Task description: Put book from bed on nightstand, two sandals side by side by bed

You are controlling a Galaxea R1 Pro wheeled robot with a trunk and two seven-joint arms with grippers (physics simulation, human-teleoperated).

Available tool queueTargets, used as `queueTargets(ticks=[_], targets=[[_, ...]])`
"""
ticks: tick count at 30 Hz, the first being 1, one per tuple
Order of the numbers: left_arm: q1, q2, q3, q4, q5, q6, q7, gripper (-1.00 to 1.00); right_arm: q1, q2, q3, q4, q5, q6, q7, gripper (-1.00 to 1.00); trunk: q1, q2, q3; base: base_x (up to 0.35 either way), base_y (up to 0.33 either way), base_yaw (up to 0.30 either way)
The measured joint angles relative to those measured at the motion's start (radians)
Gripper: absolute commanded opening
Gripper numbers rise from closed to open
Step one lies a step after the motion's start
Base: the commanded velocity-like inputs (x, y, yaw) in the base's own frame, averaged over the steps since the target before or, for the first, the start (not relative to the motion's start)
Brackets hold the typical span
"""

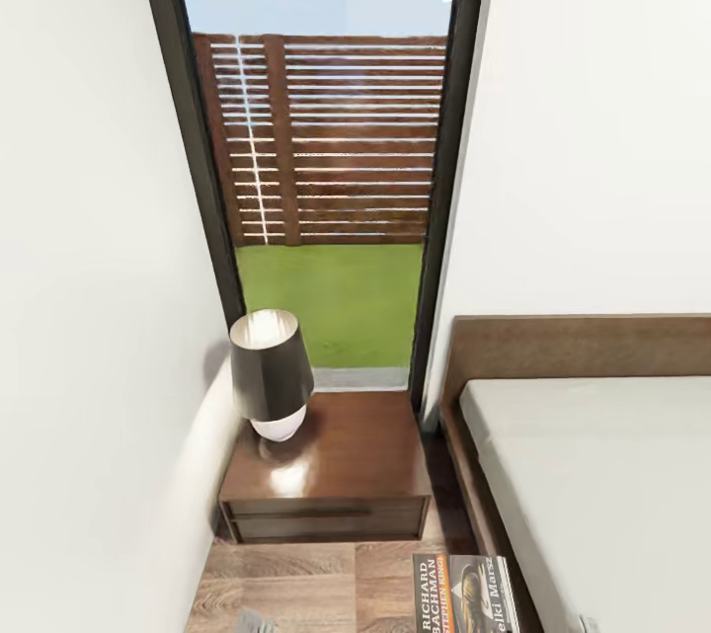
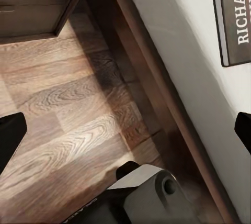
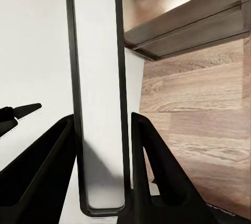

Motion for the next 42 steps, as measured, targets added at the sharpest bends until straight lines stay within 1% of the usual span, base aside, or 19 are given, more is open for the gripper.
queueTargets(ticks=[14,16,26,34,36,38,39,40,41,42], targets=[[0.000,0.000,0.000,0.000,-0.001,0.000,0.000,1.00,0.000,0.000,0.000,0.000,0.000,0.000,0.000,-1.00,0.000,0.000,0.000,0.312,0.000,0.000],[0.000,0.000,0.001,0.000,0.000,0.000,0.000,1.00,0.000,0.000,-0.005,0.000,0.000,0.000,0.000,-1.00,0.000,0.000,0.000,0.075,0.000,0.000],[0.000,0.000,0.001,0.000,0.000,0.000,0.000,1.00,0.000,0.000,-0.005,-0.001,-0.001,0.001,0.006,-1.00,0.001,0.000,0.000,0.010,0.000,0.000],[0.000,0.000,0.000,0.000,0.000,0.000,0.000,1.00,-0.001,-0.010,-0.016,-0.020,-0.008,0.022,0.021,-1.00,0.001,0.000,0.000,0.000,0.000,0.000],[0.000,0.000,0.000,0.000,0.000,0.000,0.000,1.00,-0.002,-0.011,-0.019,-0.048,-0.008,0.056,0.022,-1.00,0.001,0.000,0.000,0.000,0.000,0.000],[0.000,0.000,0.001,0.000,0.000,0.000,0.000,1.00,-0.003,-0.011,-0.017,-0.124,-0.008,0.133,0.022,-1.00,0.001,0.000,0.000,0.000,0.000,0.000],[0.000,0.001,0.001,0.000,0.000,0.000,0.000,1.00,-0.002,-0.013,-0.014,-0.207,-0.004,0.330,0.019,-1.00,0.001,0.000,0.000,0.000,0.000,0.000],[0.000,0.001,0.001,0.000,0.000,0.000,0.000,1.00,-0.001,-0.012,0.000,-0.336,-0.001,0.408,0.017,-1.00,0.001,0.000,0.000,0.000,0.000,0.000],[0.000,0.001,0.001,0.000,0.000,0.000,0.000,1.00,-0.003,-0.012,-0.031,-0.460,-0.011,0.444,0.016,-1.00,0.001,0.000,0.000,0.000,0.000,0.000],[0.000,0.001,0.002,0.000,0.000,0.000,0.000,1.00,-0.003,-0.011,-0.029,-0.513,-0.012,0.501,0.014,-1.00,0.000,0.000,0.000,0.000,0.000,0.000]])
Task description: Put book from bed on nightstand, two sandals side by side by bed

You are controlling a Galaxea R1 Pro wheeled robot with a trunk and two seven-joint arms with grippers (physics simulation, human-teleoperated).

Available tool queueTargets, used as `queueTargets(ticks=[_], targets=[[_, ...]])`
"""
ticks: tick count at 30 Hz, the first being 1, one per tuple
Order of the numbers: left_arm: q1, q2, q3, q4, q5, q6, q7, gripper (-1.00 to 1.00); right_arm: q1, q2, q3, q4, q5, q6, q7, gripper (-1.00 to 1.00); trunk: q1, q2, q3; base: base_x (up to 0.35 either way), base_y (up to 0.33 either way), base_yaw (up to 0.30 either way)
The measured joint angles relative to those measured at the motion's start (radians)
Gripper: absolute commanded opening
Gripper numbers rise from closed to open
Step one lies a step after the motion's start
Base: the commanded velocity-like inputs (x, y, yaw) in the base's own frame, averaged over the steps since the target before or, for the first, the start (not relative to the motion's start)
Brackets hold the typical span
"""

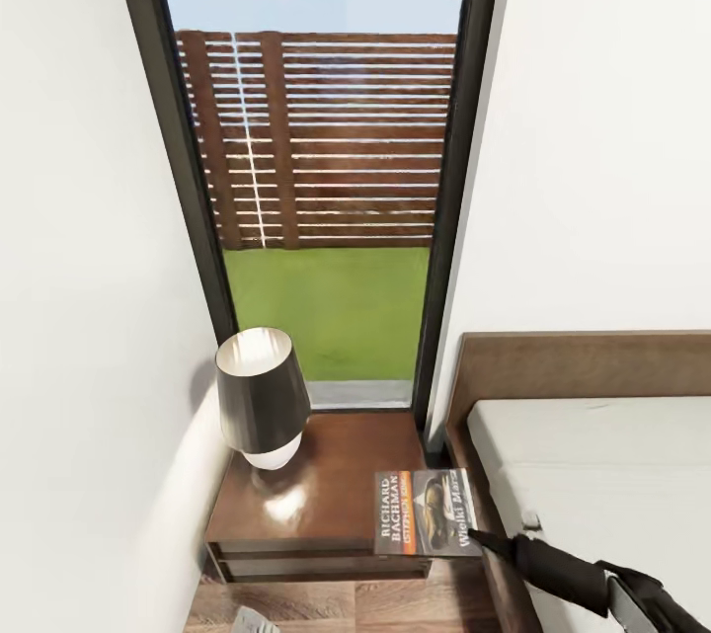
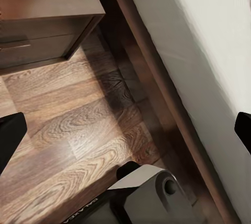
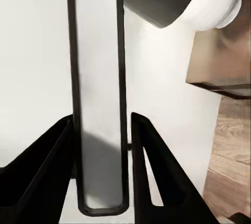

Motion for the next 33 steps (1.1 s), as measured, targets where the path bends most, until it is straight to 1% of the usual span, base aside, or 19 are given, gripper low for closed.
queueTargets(ticks=[1,2,4,5,6,7,8,9,11,14,15,16,19,23,24,27,28,30,33], targets=[[0.000,0.000,0.001,0.000,0.000,0.000,0.000,1.00,0.001,0.000,0.001,-0.073,0.008,0.058,-0.003,-1.00,0.000,0.001,0.000,0.000,0.000,0.000],[0.000,0.000,0.001,-0.001,0.000,0.000,0.000,1.00,-0.001,0.001,-0.019,-0.129,-0.002,0.090,-0.005,-1.00,0.000,0.000,0.000,0.000,0.000,0.000],[0.000,0.001,0.002,-0.003,0.000,-0.001,0.000,1.00,-0.002,0.003,-0.041,-0.201,0.003,0.130,-0.018,-1.00,0.000,0.000,0.000,0.000,0.000,0.000],[0.000,0.001,0.004,-0.004,0.001,-0.001,0.001,1.00,-0.005,0.008,-0.061,-0.238,0.004,0.150,-0.104,-1.00,0.000,0.000,0.000,0.000,0.000,0.000],[0.000,0.001,0.004,-0.005,0.001,-0.001,0.002,1.00,-0.006,0.011,-0.065,-0.246,-0.003,0.156,-0.159,-1.00,0.000,0.000,0.000,0.000,0.000,0.000],[0.000,0.001,0.004,-0.005,0.001,-0.001,0.002,1.00,-0.007,0.014,-0.067,-0.248,-0.012,0.160,-0.188,-1.00,0.000,0.000,0.000,0.000,0.000,0.000],[0.000,0.001,0.003,-0.006,0.001,-0.001,0.003,1.00,-0.007,0.024,-0.073,-0.252,-0.038,0.162,-0.242,-1.00,0.000,0.000,0.000,0.000,0.000,0.000],[0.000,-0.001,0.002,-0.006,0.002,-0.001,0.006,1.00,-0.008,0.045,-0.079,-0.256,-0.098,0.164,-0.323,-1.00,0.000,0.000,0.000,0.000,0.000,0.000],[0.000,-0.008,0.001,-0.006,0.003,-0.001,0.014,1.00,-0.009,0.067,-0.082,-0.258,-0.187,0.166,-0.429,-1.00,0.000,0.000,0.000,0.000,0.000,0.000],[0.000,-0.012,0.003,-0.006,0.004,-0.001,0.032,1.00,-0.010,0.085,-0.083,-0.260,-0.310,0.168,-0.568,-1.00,0.000,0.000,0.000,0.000,0.000,0.000],[0.000,-0.013,0.005,-0.006,0.004,-0.001,0.042,1.00,-0.011,0.104,-0.082,-0.261,-0.361,0.171,-0.618,-1.00,0.000,0.000,0.000,0.000,0.000,0.000],[0.000,-0.013,0.006,-0.006,0.004,-0.001,0.047,1.00,-0.011,0.120,-0.082,-0.261,-0.385,0.172,-0.643,-1.00,0.000,0.000,0.000,0.000,0.000,0.000],[0.000,-0.014,0.005,-0.006,0.004,-0.001,0.053,1.00,-0.011,0.174,-0.081,-0.260,-0.420,0.173,-0.680,-1.00,0.000,0.000,0.000,0.000,0.000,0.000],[0.000,-0.014,0.003,-0.006,0.005,-0.002,0.055,1.00,-0.012,0.214,-0.082,-0.259,-0.429,0.173,-0.688,-1.00,0.000,0.000,0.000,0.000,0.000,0.000],[0.000,-0.014,0.003,-0.006,0.005,-0.002,0.055,1.00,-0.012,0.217,-0.083,-0.259,-0.436,0.174,-0.686,-1.00,0.000,0.000,0.000,0.000,0.000,0.000],[0.000,-0.014,0.003,-0.005,0.005,-0.002,0.055,1.00,-0.012,0.221,-0.083,-0.259,-0.491,0.183,-0.683,-1.00,0.000,0.000,0.000,0.000,0.000,0.000],[0.000,-0.014,0.003,-0.005,0.005,-0.002,0.055,1.00,-0.012,0.221,-0.083,-0.259,-0.541,0.207,-0.682,-1.00,0.000,0.000,0.000,0.000,0.000,0.000],[0.000,-0.014,0.003,-0.004,0.005,-0.002,0.055,1.00,-0.011,0.219,-0.082,-0.259,-0.604,0.263,-0.681,-1.00,0.000,0.000,0.000,0.000,0.000,0.000],[0.000,-0.014,0.003,-0.004,0.005,-0.002,0.055,1.00,-0.012,0.218,-0.083,-0.258,-0.635,0.308,-0.681,-1.00,0.000,0.000,0.000,0.000,0.000,0.000]])
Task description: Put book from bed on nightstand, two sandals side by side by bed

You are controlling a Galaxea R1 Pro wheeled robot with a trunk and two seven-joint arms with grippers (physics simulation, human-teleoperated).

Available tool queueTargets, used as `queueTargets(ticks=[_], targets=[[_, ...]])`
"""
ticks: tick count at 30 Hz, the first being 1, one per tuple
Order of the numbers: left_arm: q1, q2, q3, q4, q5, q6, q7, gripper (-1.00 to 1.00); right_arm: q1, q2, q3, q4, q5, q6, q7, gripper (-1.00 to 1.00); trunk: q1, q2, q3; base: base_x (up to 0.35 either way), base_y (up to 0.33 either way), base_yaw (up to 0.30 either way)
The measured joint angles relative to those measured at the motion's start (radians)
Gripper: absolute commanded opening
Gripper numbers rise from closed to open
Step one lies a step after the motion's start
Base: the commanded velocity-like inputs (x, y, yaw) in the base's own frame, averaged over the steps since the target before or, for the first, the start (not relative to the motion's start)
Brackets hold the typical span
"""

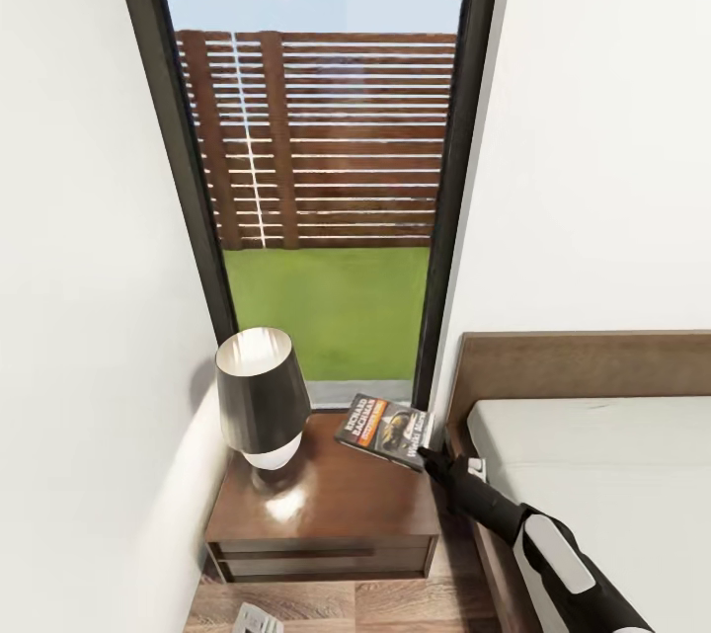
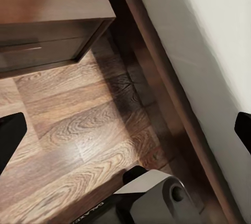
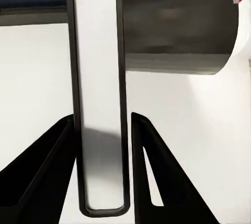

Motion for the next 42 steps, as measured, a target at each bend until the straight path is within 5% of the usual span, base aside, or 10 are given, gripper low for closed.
queueTargets(ticks=[10,14,17,20,22,27,30,35,42], targets=[[0.000,0.002,0.008,-0.003,0.006,0.003,-0.010,1.00,0.000,0.004,0.001,0.002,-0.009,0.006,-0.008,-1.00,0.000,0.000,0.000,0.000,0.000,0.000],[-0.010,0.012,0.052,-0.037,0.115,0.031,-0.077,1.00,0.000,0.004,0.001,0.002,-0.009,0.005,-0.008,-1.00,0.000,0.000,0.000,0.000,0.000,0.000],[-0.015,0.020,0.066,-0.124,0.196,0.140,-0.180,1.00,0.000,0.004,0.001,0.002,-0.009,0.004,-0.008,-1.00,0.000,0.000,0.000,0.000,0.000,0.000],[-0.018,0.022,0.069,-0.301,0.260,0.326,-0.275,1.00,0.000,0.004,0.001,0.002,-0.009,0.004,-0.008,-1.00,0.000,0.000,0.000,0.000,0.000,0.000],[-0.019,0.023,0.071,-0.428,0.293,0.451,-0.312,1.00,0.000,0.004,0.001,0.002,-0.008,0.003,-0.008,-1.00,0.000,0.000,0.000,0.000,0.000,0.000],[-0.019,0.018,0.069,-0.636,0.376,0.589,-0.332,1.00,0.000,0.004,0.001,0.002,-0.008,0.003,-0.008,-1.00,0.000,0.000,0.000,0.000,0.000,0.000],[-0.019,0.017,0.060,-0.704,0.388,0.657,-0.364,1.00,0.000,0.004,0.001,0.002,-0.008,0.003,-0.008,-1.00,0.000,0.000,0.000,0.000,0.000,0.000],[-0.019,0.026,0.045,-0.734,0.393,0.707,-0.541,1.00,0.000,0.004,0.001,0.002,-0.007,0.004,-0.008,-1.00,0.000,0.000,0.000,0.000,0.000,0.000],[-0.019,0.024,0.046,-0.738,0.391,0.746,-0.531,1.00,0.000,0.004,0.001,0.002,-0.005,0.002,-0.009,-1.00,0.000,0.000,0.000,0.000,0.000,0.000]])
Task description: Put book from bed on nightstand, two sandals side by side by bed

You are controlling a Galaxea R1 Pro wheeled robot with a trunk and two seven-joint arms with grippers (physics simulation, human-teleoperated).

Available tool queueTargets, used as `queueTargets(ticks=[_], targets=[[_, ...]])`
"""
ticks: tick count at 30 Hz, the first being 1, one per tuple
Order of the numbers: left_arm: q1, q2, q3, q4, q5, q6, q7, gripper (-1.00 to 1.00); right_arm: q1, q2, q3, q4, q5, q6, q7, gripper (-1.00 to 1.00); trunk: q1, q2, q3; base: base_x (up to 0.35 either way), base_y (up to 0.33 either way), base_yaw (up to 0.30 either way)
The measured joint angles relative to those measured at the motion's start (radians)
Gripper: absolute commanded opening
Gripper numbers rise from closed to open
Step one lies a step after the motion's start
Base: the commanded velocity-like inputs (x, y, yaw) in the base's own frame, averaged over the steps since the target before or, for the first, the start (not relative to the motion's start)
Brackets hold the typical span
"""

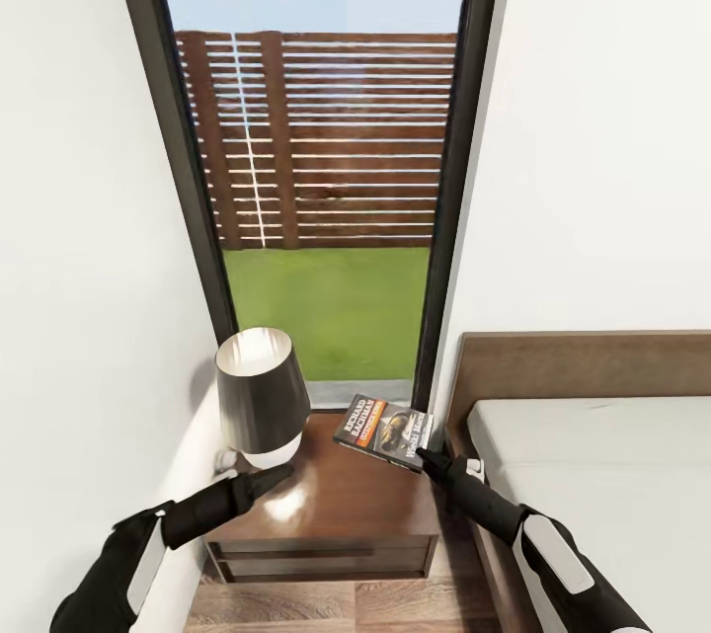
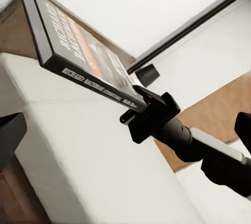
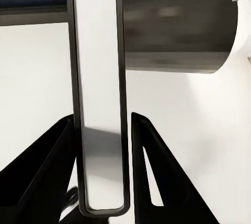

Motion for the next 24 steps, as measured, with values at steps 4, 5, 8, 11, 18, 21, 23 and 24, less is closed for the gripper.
queueTargets(ticks=[4,5,8,11,18,21,23,24], targets=[[0.000,-0.002,-0.003,0.000,0.000,0.005,0.046,1.00,0.000,0.001,0.000,0.000,0.002,0.000,-0.001,-1.00,0.000,0.000,0.000,0.000,0.000,0.000],[0.000,-0.003,-0.003,0.000,0.000,0.006,0.052,1.00,0.000,0.001,0.000,0.000,0.002,0.000,-0.001,-1.00,0.000,0.000,0.000,0.000,0.000,0.000],[0.000,-0.011,-0.003,0.000,0.000,0.006,0.061,1.00,0.000,0.001,0.000,0.000,0.002,0.000,-0.001,-1.00,0.000,0.000,0.000,0.000,0.000,0.000],[0.000,-0.015,-0.003,0.000,0.000,0.006,0.064,1.00,0.000,0.002,0.000,0.000,0.002,0.000,-0.001,-1.00,0.000,0.000,0.000,0.000,0.000,0.000],[0.000,-0.016,-0.002,0.000,0.002,0.005,0.066,1.00,0.000,0.002,0.000,0.000,0.002,0.000,-0.001,-1.00,0.000,0.000,0.000,0.036,0.000,0.000],[0.000,-0.017,-0.003,0.000,0.002,0.005,0.066,1.00,0.000,0.002,0.000,0.000,0.002,0.000,-0.001,-1.00,0.000,0.000,0.000,0.163,0.000,0.000],[0.000,-0.017,-0.003,0.000,0.002,0.004,0.066,1.00,0.000,0.002,0.000,0.000,0.002,0.000,-0.001,-1.00,0.000,0.000,0.000,0.273,0.000,0.000],[0.000,-0.017,-0.003,0.000,0.002,0.004,0.066,1.00,0.000,0.002,0.000,0.000,0.002,0.000,-0.001,-1.00,0.000,0.000,0.000,0.298,0.000,0.000]])
